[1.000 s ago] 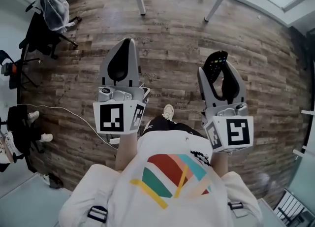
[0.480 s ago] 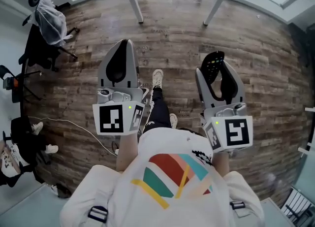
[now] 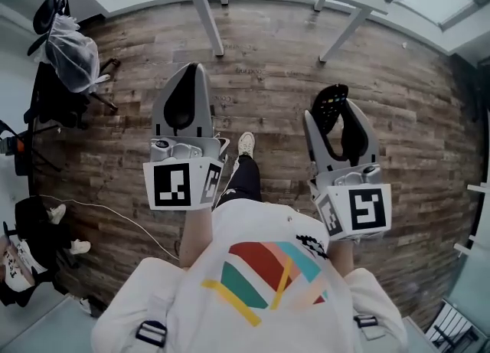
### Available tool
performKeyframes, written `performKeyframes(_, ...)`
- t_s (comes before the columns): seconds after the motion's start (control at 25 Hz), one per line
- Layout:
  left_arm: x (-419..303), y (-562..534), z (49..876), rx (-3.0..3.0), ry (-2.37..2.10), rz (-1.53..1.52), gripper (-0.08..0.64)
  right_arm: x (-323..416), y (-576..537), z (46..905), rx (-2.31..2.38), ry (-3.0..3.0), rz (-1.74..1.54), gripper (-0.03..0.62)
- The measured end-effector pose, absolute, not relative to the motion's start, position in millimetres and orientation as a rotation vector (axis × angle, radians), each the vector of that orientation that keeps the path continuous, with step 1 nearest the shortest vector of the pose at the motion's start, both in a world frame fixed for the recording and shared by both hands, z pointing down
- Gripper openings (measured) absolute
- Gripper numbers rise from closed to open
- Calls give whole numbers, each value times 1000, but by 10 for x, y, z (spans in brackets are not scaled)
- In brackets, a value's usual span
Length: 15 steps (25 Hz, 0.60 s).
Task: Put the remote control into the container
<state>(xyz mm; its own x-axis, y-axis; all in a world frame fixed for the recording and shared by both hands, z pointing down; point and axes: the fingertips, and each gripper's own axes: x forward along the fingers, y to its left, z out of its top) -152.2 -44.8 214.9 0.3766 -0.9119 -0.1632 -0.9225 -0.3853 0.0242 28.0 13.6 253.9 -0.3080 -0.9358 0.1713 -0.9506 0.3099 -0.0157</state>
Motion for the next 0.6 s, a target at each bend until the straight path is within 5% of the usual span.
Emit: performKeyframes(0.6,-2178,-2404,2090,-2488,1758,115,3,-252,-1881,2605,1736,-2437,254,242)
